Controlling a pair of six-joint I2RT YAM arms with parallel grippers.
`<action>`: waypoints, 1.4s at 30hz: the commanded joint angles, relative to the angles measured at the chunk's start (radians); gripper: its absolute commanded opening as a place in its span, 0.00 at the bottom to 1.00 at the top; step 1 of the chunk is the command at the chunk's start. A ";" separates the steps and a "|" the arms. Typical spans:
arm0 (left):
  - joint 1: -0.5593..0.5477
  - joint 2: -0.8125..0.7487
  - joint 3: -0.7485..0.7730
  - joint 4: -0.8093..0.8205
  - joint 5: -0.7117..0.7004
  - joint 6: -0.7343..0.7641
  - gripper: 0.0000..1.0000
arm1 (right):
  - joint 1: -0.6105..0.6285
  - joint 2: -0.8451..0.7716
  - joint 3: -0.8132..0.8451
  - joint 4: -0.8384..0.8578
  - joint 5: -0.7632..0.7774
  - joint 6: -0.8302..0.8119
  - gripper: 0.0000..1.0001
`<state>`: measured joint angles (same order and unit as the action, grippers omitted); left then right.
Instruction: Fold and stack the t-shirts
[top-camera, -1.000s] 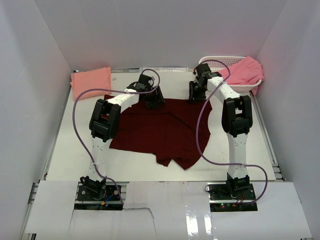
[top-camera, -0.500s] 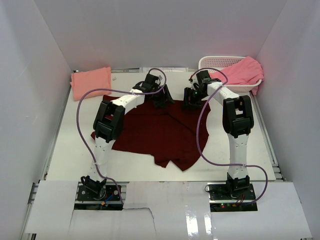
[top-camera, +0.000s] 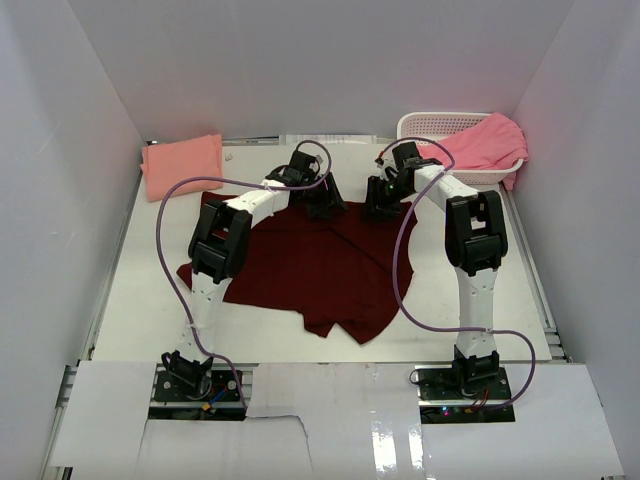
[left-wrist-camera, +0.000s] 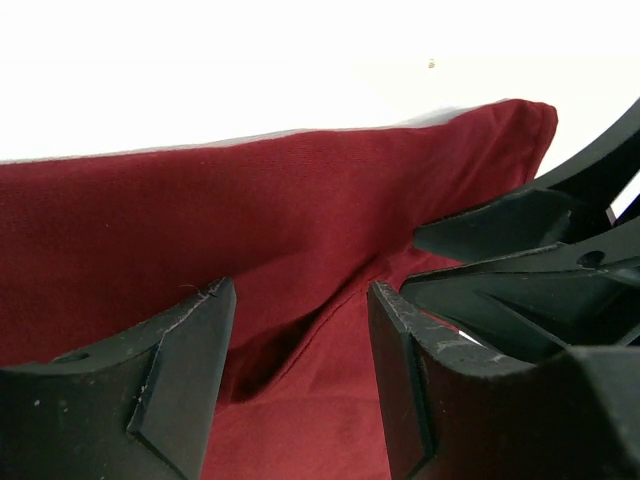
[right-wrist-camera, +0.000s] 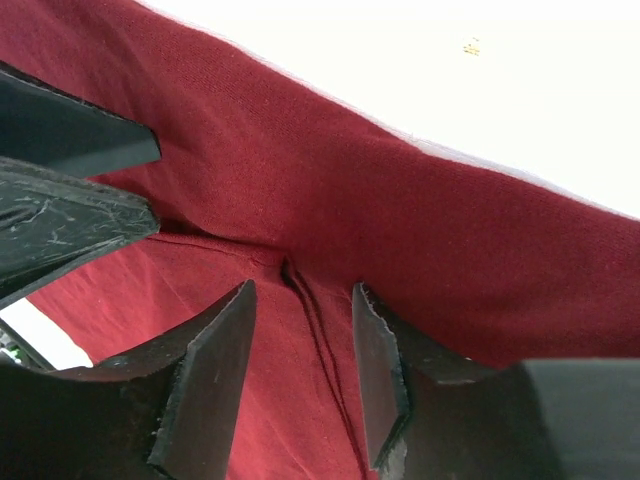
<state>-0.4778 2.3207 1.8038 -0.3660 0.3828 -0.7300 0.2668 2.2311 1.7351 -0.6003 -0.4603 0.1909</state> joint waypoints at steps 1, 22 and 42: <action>-0.001 -0.007 -0.006 -0.002 0.018 -0.006 0.67 | 0.006 -0.045 -0.003 0.013 -0.022 -0.013 0.48; -0.001 0.020 0.023 -0.039 0.005 0.006 0.67 | 0.046 0.018 0.046 -0.009 -0.023 -0.010 0.40; -0.001 0.023 0.009 -0.047 0.010 0.004 0.67 | 0.068 -0.096 -0.063 0.037 -0.132 -0.001 0.08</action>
<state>-0.4767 2.3325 1.8153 -0.3752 0.3904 -0.7338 0.3229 2.2189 1.6970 -0.5808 -0.5240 0.1837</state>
